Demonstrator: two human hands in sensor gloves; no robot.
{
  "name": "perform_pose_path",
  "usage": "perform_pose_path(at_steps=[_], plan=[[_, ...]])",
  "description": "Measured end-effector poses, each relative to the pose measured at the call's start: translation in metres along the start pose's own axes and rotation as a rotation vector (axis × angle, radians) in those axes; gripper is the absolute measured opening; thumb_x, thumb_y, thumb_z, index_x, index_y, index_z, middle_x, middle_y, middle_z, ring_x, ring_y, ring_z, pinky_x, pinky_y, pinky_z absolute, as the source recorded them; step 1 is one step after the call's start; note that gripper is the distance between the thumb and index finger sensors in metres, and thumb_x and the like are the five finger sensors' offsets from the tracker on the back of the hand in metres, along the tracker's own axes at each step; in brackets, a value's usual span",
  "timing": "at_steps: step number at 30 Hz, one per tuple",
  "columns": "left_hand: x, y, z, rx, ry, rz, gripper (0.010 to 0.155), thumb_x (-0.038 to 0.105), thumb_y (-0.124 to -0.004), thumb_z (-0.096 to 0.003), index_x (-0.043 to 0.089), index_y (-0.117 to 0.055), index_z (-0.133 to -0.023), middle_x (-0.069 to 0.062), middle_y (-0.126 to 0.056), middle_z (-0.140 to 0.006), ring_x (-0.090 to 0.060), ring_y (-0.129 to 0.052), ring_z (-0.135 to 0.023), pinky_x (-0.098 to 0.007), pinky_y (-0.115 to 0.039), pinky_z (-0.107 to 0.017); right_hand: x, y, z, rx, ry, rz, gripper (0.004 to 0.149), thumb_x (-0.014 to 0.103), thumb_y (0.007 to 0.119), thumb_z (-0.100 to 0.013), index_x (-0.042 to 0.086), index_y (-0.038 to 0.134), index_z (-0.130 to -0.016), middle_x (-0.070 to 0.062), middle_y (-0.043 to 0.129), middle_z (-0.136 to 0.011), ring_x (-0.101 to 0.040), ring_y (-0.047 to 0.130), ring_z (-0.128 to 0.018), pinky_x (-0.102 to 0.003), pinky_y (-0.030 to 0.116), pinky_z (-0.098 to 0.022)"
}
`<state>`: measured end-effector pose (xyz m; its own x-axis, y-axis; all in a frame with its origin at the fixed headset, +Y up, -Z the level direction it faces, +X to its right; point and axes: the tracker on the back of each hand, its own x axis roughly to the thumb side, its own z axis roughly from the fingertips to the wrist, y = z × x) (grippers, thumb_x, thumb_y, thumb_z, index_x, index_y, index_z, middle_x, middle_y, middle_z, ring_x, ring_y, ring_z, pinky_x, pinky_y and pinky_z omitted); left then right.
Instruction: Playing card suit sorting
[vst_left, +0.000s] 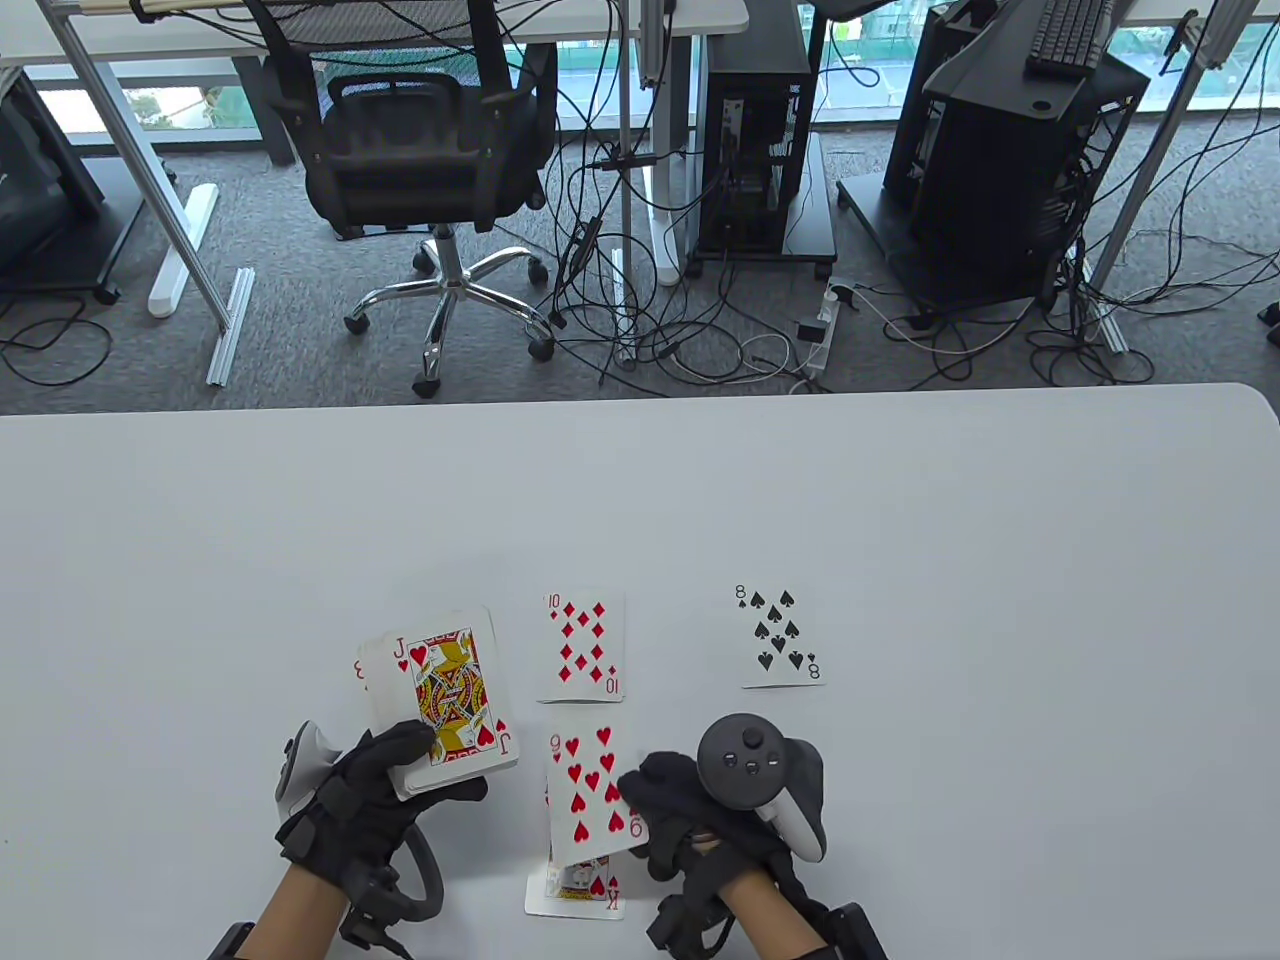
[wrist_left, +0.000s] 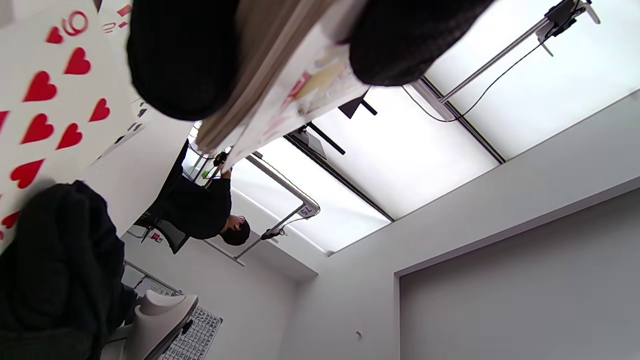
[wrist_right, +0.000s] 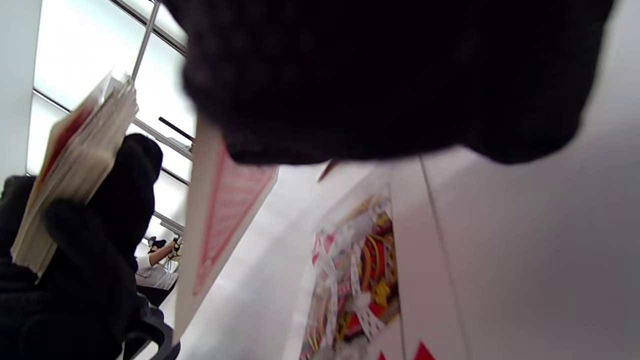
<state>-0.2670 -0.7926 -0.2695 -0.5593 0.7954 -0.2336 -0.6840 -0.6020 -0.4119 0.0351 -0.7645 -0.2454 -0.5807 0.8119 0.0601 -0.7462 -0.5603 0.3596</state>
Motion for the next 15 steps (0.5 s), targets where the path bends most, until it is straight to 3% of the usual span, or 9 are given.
perform_pose_path(at_steps=[3,7,15], plan=[[-0.001,0.0,0.0,0.002,0.012,-0.004,0.068,0.039,-0.076,-0.06,0.023,-0.035,-0.111,-0.011,-0.056,-0.113,-0.04,-0.077,-0.095,-0.042,-0.087,-0.052,0.002,0.016,0.001,0.004,0.023,0.109,0.043,0.018,0.069,-0.051,-0.019,0.07,-0.073,-0.008,0.096,-0.033,-0.01,0.093,-0.003,-0.04,0.089,-0.019],[0.0,0.001,0.001,0.011,0.013,-0.016,0.068,0.039,-0.076,-0.0599,0.023,-0.035,-0.111,-0.011,-0.056,-0.113,-0.04,-0.077,-0.095,-0.041,-0.087,-0.052,0.014,0.031,0.002,0.001,-0.019,0.406,0.057,0.017,0.069,-0.052,-0.025,0.052,-0.086,-0.006,0.095,-0.032,-0.008,0.091,-0.002,-0.036,0.089,-0.018],[0.0,-0.001,0.002,0.011,0.024,-0.015,0.068,0.039,-0.076,-0.0599,0.023,-0.035,-0.111,-0.011,-0.056,-0.113,-0.04,-0.077,-0.095,-0.042,-0.087,-0.052,0.026,0.058,-0.001,0.106,-0.064,0.778,0.06,0.018,0.069,-0.052,-0.023,0.046,-0.089,-0.005,0.094,-0.029,-0.01,0.09,0.0,-0.038,0.088,-0.015]])
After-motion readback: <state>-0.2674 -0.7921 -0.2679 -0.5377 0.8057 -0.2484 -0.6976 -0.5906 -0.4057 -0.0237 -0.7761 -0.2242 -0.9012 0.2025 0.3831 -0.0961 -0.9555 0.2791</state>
